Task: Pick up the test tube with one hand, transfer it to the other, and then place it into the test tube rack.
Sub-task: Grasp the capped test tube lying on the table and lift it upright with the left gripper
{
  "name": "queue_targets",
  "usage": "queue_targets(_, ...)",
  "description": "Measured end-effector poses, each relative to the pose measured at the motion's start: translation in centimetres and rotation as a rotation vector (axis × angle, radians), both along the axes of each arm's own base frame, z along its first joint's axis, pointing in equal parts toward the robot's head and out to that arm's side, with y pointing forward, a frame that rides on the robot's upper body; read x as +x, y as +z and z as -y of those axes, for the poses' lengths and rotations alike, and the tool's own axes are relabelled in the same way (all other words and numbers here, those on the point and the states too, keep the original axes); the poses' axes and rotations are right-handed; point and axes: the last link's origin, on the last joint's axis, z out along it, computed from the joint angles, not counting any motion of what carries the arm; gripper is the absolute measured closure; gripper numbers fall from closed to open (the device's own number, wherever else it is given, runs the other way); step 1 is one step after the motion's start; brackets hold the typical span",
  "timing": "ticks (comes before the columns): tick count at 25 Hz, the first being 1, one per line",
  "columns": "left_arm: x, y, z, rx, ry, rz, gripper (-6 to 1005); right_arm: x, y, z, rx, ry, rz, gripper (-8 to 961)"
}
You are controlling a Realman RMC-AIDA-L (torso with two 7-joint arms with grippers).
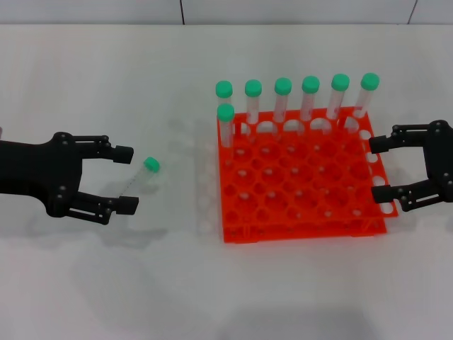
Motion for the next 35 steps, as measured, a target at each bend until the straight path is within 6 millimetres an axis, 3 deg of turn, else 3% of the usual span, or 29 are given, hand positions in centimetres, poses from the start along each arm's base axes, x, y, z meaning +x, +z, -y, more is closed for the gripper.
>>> queue_targets(17,-0.1,0.2,-0.3,-0.013,0.07,-0.016,111,-0.4,-1.6,-0.9,0.078,-0.016,-0.006,84)
queue_targets(29,2.0,1.2,-0.6,-0.14,0.391,-0.224,112,-0.8,-1.9,-0.8,0.072,0.001,-0.019,83)
queue_targets(35,3.4,2.3,-2.4,-0.169,0.618,-0.34,112,-0.9,-1.8,-0.4,0.05,0.01,-0.031,83)
